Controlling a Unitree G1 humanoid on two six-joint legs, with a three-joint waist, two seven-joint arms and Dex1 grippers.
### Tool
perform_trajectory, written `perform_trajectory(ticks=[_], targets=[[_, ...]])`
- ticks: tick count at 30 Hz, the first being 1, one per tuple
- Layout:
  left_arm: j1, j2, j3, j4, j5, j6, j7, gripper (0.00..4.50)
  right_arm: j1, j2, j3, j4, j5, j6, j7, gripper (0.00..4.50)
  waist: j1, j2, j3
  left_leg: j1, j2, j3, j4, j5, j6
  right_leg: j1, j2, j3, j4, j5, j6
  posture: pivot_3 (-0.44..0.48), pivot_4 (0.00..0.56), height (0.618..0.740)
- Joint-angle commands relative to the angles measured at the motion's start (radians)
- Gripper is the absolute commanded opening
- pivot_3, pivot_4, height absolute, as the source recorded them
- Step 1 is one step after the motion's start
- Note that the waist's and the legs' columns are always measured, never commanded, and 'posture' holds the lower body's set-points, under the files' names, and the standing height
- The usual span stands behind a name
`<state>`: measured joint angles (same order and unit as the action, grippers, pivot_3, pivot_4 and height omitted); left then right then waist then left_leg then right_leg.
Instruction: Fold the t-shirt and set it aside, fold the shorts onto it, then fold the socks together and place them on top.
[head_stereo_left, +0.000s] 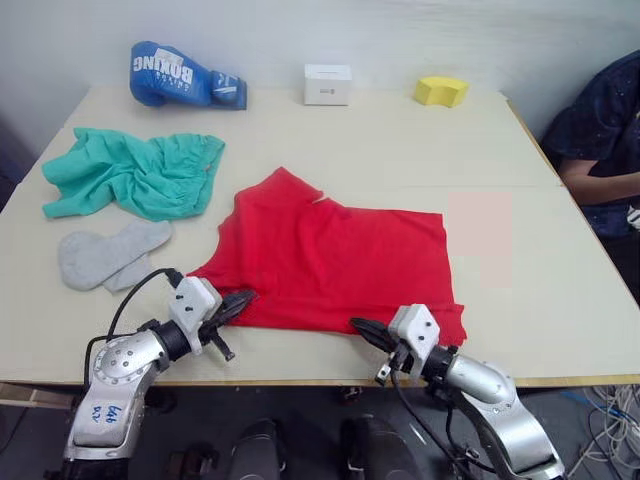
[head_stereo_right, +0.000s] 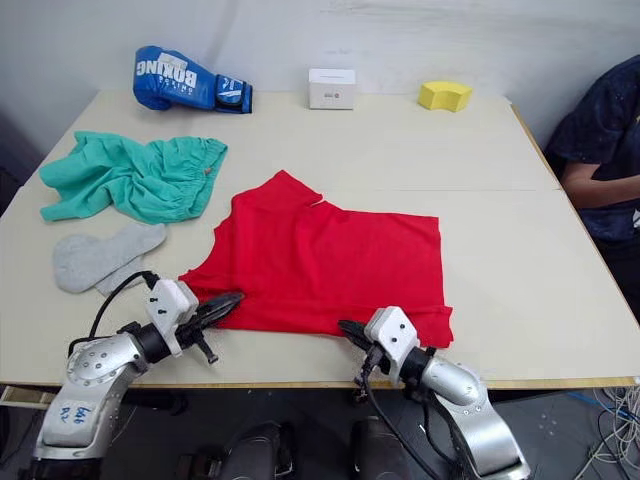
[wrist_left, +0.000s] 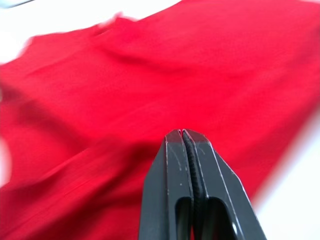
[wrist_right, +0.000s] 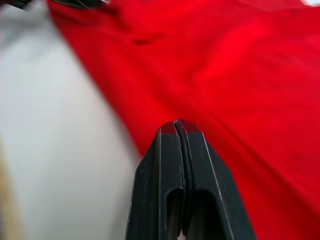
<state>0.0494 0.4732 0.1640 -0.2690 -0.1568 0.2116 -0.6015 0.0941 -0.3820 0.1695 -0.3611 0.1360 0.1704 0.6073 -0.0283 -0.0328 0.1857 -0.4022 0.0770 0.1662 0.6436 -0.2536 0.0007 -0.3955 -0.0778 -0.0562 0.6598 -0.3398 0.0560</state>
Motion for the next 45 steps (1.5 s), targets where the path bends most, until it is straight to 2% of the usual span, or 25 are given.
perform_trajectory(ticks=[1, 5, 8, 13, 17, 19, 21, 23, 25, 27, 30, 33, 36, 42, 44, 45], targets=[[0.021, 0.012, 0.038, 0.023, 0.041, -0.004, 0.071, 0.04, 0.034, -0.069, -0.093, 0.02, 0.005, -0.059, 0.018, 0.0, 0.0, 0.0, 0.0, 0.0, 0.0, 0.0, 0.0, 0.0, 0.0, 0.0, 0.0, 0.0, 0.0, 0.0, 0.0, 0.0, 0.15, 0.74], [0.016, 0.019, 0.118, 0.089, 0.038, 0.059, 0.152, 0.04, 0.064, -0.116, -0.253, 0.105, 0.026, -0.111, -0.022, 0.0, 0.0, 0.0, 0.0, 0.0, 0.0, 0.0, -0.001, -0.001, 0.0, 0.0, 0.0, 0.0, -0.001, 0.0, -0.001, 0.0, 0.15, 0.74], [-0.022, 0.017, 0.16, 0.141, -0.009, 0.091, 0.156, 0.04, 0.067, -0.117, -0.339, 0.165, 0.042, -0.127, -0.051, 0.0, -0.001, 0.001, -0.001, 0.002, 0.0, 0.0, 0.0, -0.001, 0.0, 0.001, 0.0, -0.001, 0.0, 0.0, -0.001, 0.0, 0.15, 0.74], [-0.119, 0.065, 0.203, 0.207, -0.137, 0.146, 0.049, 0.04, 0.058, -0.106, -0.397, 0.189, 0.094, -0.123, -0.045, 0.0, -0.002, 0.002, -0.001, 0.002, 0.001, 0.0, -0.001, -0.001, 0.0, 0.001, 0.0, -0.001, 0.0, 0.0, -0.001, 0.0, 0.15, 0.74], [-0.123, 0.176, 0.256, 0.147, -0.318, 0.25, -0.151, 0.04, 0.035, -0.113, -0.416, 0.115, 0.187, -0.123, 0.006, 0.0, -0.009, 0.003, -0.001, 0.002, 0.001, 0.001, -0.004, 0.0, -0.001, 0.0, 0.001, -0.001, 0.0, -0.001, -0.001, 0.0, 0.15, 0.74], [-0.109, 0.251, 0.252, 0.097, -0.415, 0.323, -0.282, 0.04, 0.011, -0.136, -0.385, 0.047, 0.226, -0.111, 0.058, 0.0, -0.012, 0.003, -0.001, 0.002, 0.001, 0.002, -0.006, 0.001, -0.003, -0.001, 0.001, 0.0, -0.001, -0.001, -0.001, 0.0, 0.15, 0.74], [-0.103, 0.315, 0.194, 0.074, -0.407, 0.334, -0.353, 0.04, -0.008, -0.161, -0.335, -0.002, 0.239, -0.086, 0.108, 0.0, -0.012, 0.003, -0.001, 0.002, 0.001, 0.002, -0.008, 0.002, -0.004, -0.001, 0.001, 0.0, -0.001, -0.001, -0.001, 0.0, 0.15, 0.74], [-0.119, 0.336, 0.121, 0.09, -0.343, 0.272, -0.376, 0.04, -0.024, -0.176, -0.269, -0.026, 0.226, -0.061, 0.14, 0.0, -0.012, 0.003, -0.001, 0.005, 0.0, 0.002, -0.011, 0.003, -0.005, 0.0, 0.001, 0.0, -0.002, -0.001, -0.002, 0.0, 0.15, 0.74], [-0.168, 0.315, 0.045, 0.141, -0.273, 0.211, -0.356, 0.04, -0.046, -0.163, -0.187, -0.012, 0.182, -0.061, 0.147, 0.0, -0.003, 0.003, -0.001, 0.011, 0.0, 0.003, -0.015, 0.003, -0.005, 0.004, 0.001, 0.001, -0.004, -0.002, -0.003, 0.0, 0.15, 0.74], [-0.206, 0.294, -0.014, 0.19, -0.227, 0.164, -0.354, 0.04, -0.066, -0.154, -0.118, 0.024, 0.134, -0.072, 0.154, 0.0, 0.0, 0.003, -0.001, 0.011, 0.0, 0.003, -0.015, 0.003, -0.005, 0.003, 0.001, 0.001, -0.004, -0.002, -0.004, 0.0, 0.15, 0.74], [-0.273, 0.25, -0.05, 0.306, -0.153, 0.075, -0.3, 0.04, -0.095, -0.125, -0.082, 0.11, 0.079, -0.105, 0.121, 0.0, -0.001, 0.003, -0.001, 0.009, 0.0, 0.004, -0.015, 0.002, -0.004, 0.002, 0.0, 0.002, -0.004, -0.002, -0.004, 0.0, 0.15, 0.74], [-0.343, 0.189, -0.021, 0.427, -0.108, -0.001, -0.183, 0.04, -0.112, -0.11, -0.1, 0.214, 0.044, -0.142, 0.09, 0.0, -0.001, 0.003, -0.001, 0.008, 0.0, 0.004, -0.014, 0.002, -0.003, 0.001, 0.0, 0.002, -0.004, -0.002, -0.004, 0.0, 0.15, 0.74], [-0.356, 0.171, 0.007, 0.495, -0.089, -0.039, -0.127, 0.04, -0.09, -0.129, -0.161, 0.272, 0.056, -0.174, 0.085, 0.0, -0.004, 0.003, -0.001, 0.008, -0.001, 0.005, -0.014, 0.005, 0.001, 0.001, 0.0, 0.002, -0.004, -0.002, -0.003, 0.0, 0.15, 0.74], [-0.26, 0.189, 0.047, 0.459, -0.094, -0.065, -0.118, 0.04, 0.0, -0.219, -0.332, 0.369, 0.073, -0.264, 0.1, 0.0, -0.001, 0.002, -0.001, 0.01, 0.0, 0.005, -0.014, 0.005, 0.001, 0.003, 0.0, 0.002, -0.005, -0.002, -0.003, 0.0, 0.15, 0.74], [-0.226, 0.179, 0.087, 0.408, -0.129, -0.085, -0.123, 0.04, 0.015, -0.245, -0.366, 0.356, 0.086, -0.272, 0.111, 0.0, -0.002, 0.002, -0.001, 0.011, -0.001, 0.006, -0.014, 0.002, -0.001, 0.004, 0.0, 0.003, -0.005, -0.002, -0.002, 0.0, 0.15, 0.74], [-0.204, 0.169, 0.139, 0.35, -0.199, -0.064, -0.135, 0.04, 0.023, -0.257, -0.392, 0.306, 0.126, -0.248, 0.122, 0.0, -0.003, 0.002, -0.001, 0.011, -0.001, 0.006, -0.014, 0.002, -0.002, 0.004, 0.0, 0.003, -0.005, -0.002, -0.002, 0.0, 0.15, 0.74]])
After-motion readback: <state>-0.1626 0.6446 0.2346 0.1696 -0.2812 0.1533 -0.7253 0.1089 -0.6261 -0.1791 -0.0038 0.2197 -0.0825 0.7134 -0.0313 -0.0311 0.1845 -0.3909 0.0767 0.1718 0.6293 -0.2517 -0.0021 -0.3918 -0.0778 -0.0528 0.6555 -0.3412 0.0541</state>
